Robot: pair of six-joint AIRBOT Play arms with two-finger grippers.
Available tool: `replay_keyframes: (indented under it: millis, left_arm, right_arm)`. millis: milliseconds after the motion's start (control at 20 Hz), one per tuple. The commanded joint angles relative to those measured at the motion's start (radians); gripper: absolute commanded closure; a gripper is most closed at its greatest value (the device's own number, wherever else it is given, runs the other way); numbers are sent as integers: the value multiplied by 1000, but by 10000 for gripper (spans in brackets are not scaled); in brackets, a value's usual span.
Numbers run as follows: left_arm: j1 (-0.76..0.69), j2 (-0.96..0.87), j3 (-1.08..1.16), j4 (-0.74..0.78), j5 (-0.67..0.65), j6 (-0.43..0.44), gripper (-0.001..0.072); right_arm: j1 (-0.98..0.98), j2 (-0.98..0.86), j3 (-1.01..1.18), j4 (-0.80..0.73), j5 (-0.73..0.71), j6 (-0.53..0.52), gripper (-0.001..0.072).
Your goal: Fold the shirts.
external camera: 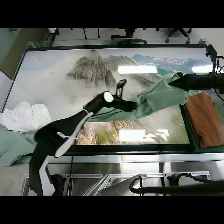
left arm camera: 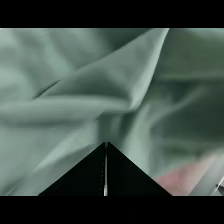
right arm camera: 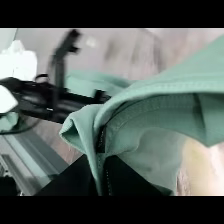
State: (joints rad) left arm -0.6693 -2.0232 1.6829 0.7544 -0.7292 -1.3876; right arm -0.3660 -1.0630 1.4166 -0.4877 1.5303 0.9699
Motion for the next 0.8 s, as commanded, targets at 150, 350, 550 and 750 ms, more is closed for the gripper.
replay_keyframes:
  millis: [150, 350, 550, 750]
  left_arm:
    - [-84, -225, 328, 4, -145, -106, 695]
    - [74, -112, 435, -2, -475, -104, 695]
    - [312, 188, 311, -162, -561, -14, 694]
    - [497, 391, 330, -199, -621, -3, 695]
  right_arm:
    - [-1, 5, 14, -9, 57, 19, 694]
    - [1, -16, 13, -5, 51, 19, 694]
    - [79, -28, 10, -5, -18, 45, 694]
    - [394, -68, 8, -5, -264, 68, 694]
